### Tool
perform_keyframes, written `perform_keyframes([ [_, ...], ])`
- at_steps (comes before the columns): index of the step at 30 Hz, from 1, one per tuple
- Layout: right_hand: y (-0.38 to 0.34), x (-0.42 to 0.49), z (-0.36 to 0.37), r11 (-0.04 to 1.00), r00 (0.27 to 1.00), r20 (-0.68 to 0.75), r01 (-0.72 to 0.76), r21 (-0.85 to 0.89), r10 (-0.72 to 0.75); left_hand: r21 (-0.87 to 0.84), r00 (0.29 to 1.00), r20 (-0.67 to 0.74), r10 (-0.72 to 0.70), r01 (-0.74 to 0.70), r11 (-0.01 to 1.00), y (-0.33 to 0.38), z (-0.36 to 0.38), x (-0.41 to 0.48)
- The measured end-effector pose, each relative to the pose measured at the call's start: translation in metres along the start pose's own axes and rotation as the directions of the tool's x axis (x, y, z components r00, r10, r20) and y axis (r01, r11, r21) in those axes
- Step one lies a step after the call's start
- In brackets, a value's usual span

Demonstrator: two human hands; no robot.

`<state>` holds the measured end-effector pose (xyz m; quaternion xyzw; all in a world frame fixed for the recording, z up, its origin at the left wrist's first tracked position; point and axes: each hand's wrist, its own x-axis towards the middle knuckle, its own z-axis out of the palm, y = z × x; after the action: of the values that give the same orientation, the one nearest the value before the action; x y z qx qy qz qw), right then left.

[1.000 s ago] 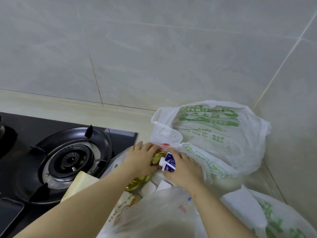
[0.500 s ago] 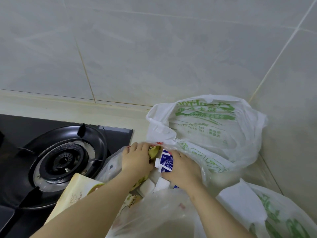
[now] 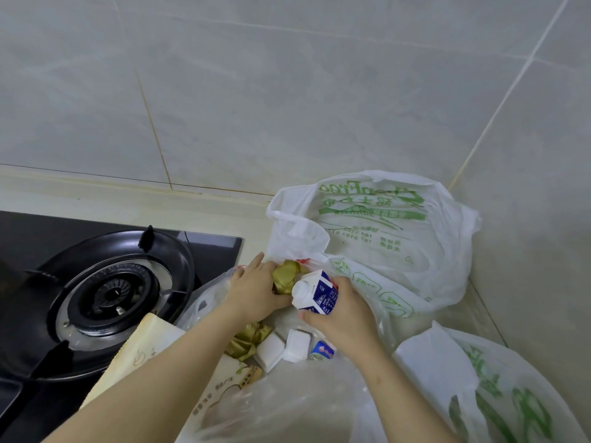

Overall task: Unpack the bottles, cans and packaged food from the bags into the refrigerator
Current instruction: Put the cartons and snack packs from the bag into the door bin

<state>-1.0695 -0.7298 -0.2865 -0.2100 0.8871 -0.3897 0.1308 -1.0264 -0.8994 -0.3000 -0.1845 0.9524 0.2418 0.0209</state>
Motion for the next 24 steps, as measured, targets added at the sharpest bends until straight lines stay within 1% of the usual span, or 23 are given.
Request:
perform_keyframes([
  [2, -0.001, -0.003, 0.0, 0.993, 1.0, -0.026, 0.003, 0.118, 0.0, -0.115, 0.999, -0.029, 0.025, -0.028, 0.993, 0.0, -0.003, -0.004],
  [4, -0.004, -0.006, -0.002, 0.967, 0.998, -0.054, 0.031, 0.252, -0.018, -0.211, 0.996, -0.091, -0.004, -0.015, 0.977, 0.004, -0.01, -0.011],
  [5, -0.005, -0.007, -0.005, 0.95, 0.998, -0.065, 0.045, 0.309, -0.026, -0.232, 0.987, -0.159, -0.032, -0.006, 0.973, 0.007, -0.014, -0.016],
  [7, -0.008, -0.009, -0.011, 0.922, 0.995, -0.081, 0.078, 0.378, -0.051, -0.204, 0.945, -0.321, -0.054, -0.014, 0.979, 0.015, -0.021, -0.029],
  [8, -0.01, -0.011, -0.013, 0.912, 0.993, -0.089, 0.104, 0.396, -0.075, -0.196, 0.925, -0.377, -0.051, -0.026, 0.98, 0.019, -0.024, -0.036],
  [9, -0.011, -0.012, -0.014, 0.908, 0.99, -0.099, 0.133, 0.397, -0.102, -0.229, 0.917, -0.394, -0.057, -0.038, 0.973, 0.021, -0.024, -0.04],
  [11, -0.012, -0.013, -0.014, 0.92, 0.98, -0.125, 0.189, 0.342, -0.155, -0.38, 0.934, -0.343, -0.102, -0.038, 0.924, 0.027, -0.027, -0.049],
  [13, -0.012, -0.016, -0.012, 0.94, 0.969, -0.144, 0.23, 0.252, -0.199, -0.478, 0.95, -0.28, -0.14, -0.012, 0.878, 0.029, -0.025, -0.053],
  [17, -0.009, -0.018, -0.009, 0.962, 0.96, -0.184, 0.236, 0.139, -0.209, -0.499, 0.972, -0.209, -0.11, -0.009, 0.867, 0.026, -0.016, -0.056],
  [19, -0.007, -0.019, -0.007, 0.971, 0.959, -0.19, 0.229, 0.074, -0.212, -0.481, 0.984, -0.158, -0.084, -0.002, 0.877, 0.024, -0.01, -0.053],
  [22, -0.004, -0.022, -0.005, 0.975, 0.966, -0.149, 0.219, 0.032, -0.212, -0.355, 0.994, -0.106, -0.041, 0.001, 0.935, 0.02, 0.0, -0.05],
  [24, -0.003, -0.023, -0.003, 0.975, 0.964, -0.15, 0.223, 0.021, -0.218, -0.268, 0.995, -0.095, -0.041, 0.014, 0.963, 0.017, 0.005, -0.049],
])
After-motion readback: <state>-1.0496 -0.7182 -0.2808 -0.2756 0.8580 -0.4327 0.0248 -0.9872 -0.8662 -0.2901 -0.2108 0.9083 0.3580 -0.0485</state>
